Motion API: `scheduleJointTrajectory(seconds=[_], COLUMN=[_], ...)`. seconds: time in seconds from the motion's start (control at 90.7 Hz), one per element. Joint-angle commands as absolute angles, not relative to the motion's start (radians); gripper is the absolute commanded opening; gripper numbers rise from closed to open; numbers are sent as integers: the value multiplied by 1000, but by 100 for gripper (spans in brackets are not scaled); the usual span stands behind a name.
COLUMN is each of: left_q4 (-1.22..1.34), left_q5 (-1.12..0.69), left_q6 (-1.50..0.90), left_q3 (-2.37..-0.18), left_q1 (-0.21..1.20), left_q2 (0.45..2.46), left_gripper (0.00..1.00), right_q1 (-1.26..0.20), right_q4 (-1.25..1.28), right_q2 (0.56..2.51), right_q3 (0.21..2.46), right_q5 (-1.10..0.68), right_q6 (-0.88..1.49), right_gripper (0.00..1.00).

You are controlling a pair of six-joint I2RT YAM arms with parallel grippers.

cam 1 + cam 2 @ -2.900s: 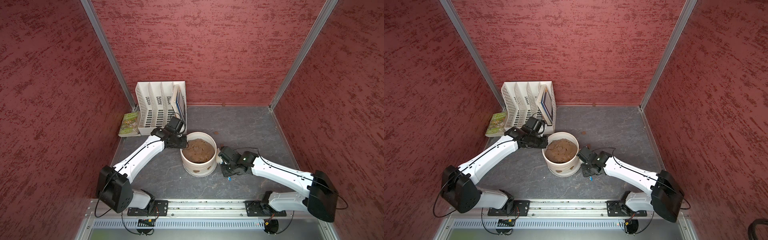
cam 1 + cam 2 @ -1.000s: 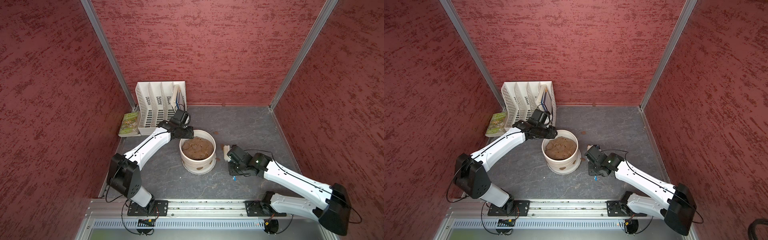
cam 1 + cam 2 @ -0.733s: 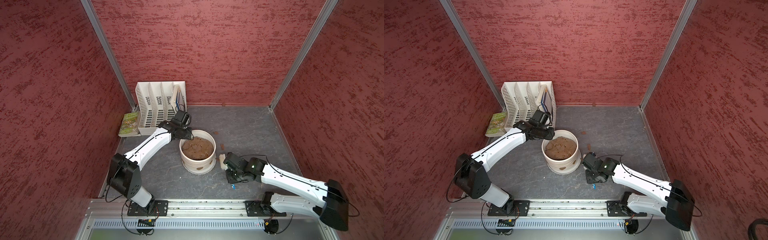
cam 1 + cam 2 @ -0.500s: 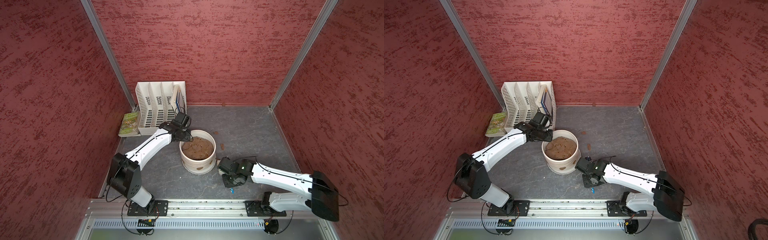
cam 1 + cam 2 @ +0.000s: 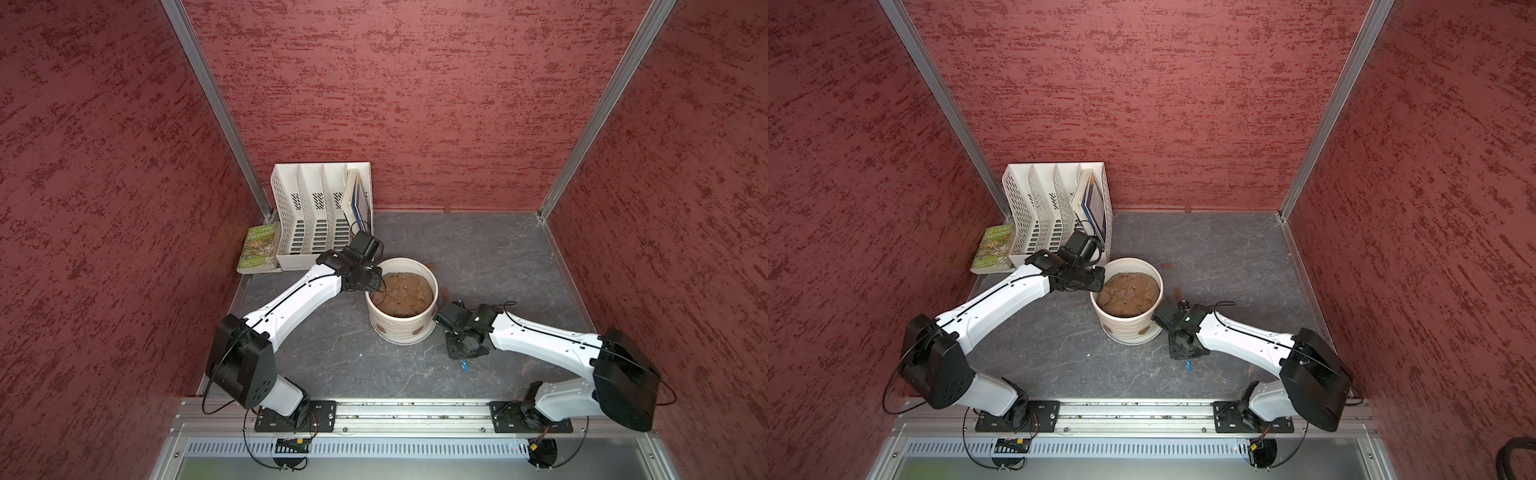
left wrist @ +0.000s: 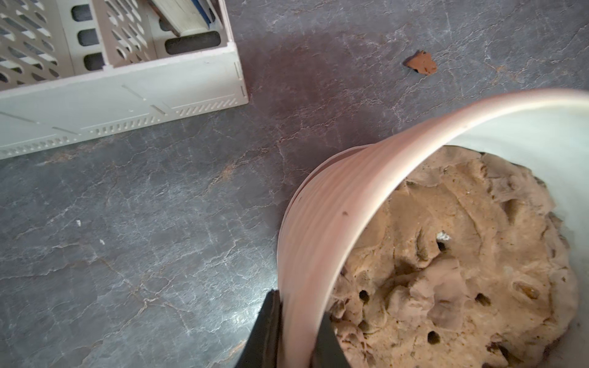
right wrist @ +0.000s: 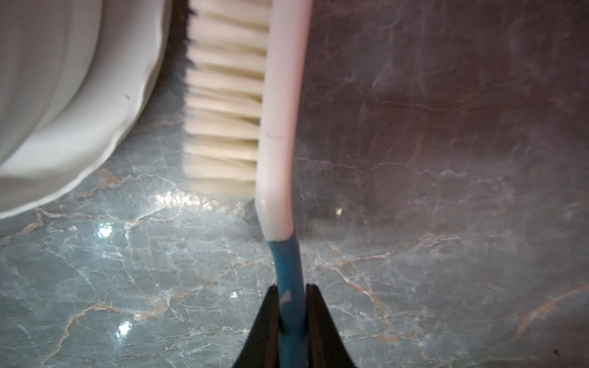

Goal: Scrub the dried mud off the ceramic pot
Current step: Brush off the soil from the pot, then rotate the pot on the tray.

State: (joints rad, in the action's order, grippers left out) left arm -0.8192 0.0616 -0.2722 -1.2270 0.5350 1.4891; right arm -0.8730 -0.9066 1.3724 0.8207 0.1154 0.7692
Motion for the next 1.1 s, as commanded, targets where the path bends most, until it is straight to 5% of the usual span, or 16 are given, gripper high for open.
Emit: scheduleJointTrajectory(seconds=[0.0,0.419,0.595,0.738,0.86,1.091], left_q4=[-920,-933,-869,-785,-727,-739], left_q5=[52,-6,32,56,53,36], left_q6=[-288,-517,-497,-429,-398,-386], left_q3=[-1193,-1039,-1057,-1111,-1142,-1168], left_q1=[528,545,557,542,519,505], left_q2=[1430,1253,1241,1274,1333,1394], left_gripper=[0,5,42,55,55,36], right_q1=[-843,-947,-973,-977,-978,-981], right_q4=[-919,-925,-938,-922,-907,-923], right_q2=[1338,1236,1205,1181,1166,1129], right_q3=[820,877,902,909,907,887], right_q5=[155,134,144,140,130,135], right_q6=[749,705,731,747,763,789], right_gripper=[0,0,0,0,0,0])
